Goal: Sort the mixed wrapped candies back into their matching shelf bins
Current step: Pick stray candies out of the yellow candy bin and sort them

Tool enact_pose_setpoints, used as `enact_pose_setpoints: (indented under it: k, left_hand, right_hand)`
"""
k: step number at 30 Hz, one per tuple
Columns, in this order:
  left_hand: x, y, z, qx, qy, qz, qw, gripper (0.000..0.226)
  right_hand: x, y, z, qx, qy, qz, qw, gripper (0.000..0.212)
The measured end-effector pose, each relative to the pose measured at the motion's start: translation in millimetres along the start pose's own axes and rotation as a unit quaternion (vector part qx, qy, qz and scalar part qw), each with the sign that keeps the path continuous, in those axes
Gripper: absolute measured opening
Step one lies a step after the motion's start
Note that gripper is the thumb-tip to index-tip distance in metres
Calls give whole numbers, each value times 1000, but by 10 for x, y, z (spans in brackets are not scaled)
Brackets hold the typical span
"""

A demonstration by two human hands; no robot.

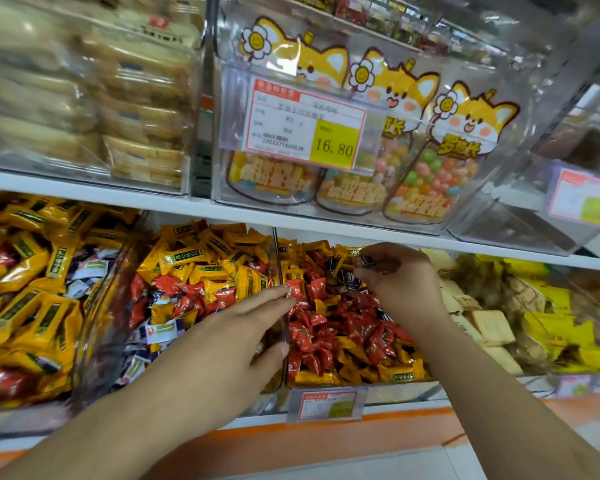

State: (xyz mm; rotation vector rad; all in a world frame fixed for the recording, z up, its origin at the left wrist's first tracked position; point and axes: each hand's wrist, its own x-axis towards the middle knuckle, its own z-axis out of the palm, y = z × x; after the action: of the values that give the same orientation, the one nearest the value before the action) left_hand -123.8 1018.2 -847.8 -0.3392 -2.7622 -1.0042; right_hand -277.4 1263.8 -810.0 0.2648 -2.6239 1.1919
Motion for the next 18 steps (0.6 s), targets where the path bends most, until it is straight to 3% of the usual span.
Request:
enact_pose_setpoints:
  k: [6,9,11,13,18]
  left_hand:
    - [-92,187,-341,28,56,-70,996,48]
    - [-176,177,-496,27,99,-100,990,42]
    - [-240,140,-536,40,116,-109,986,44]
    - [-278,129,-554,54,112,-96,988,44]
    - [-255,210,-451,62,24,-35,997,54]
  right_hand:
    - [-493,-603,-33,148,-45,3,988,21]
    - [-745,-856,121,133,-126,-27,983,27]
    - [-866,-956,236,103,-207,-52,972,42]
    - [-912,-960,301,79,-240,-65,965,54]
    - [-667,-655,246,60,-116,-34,991,29]
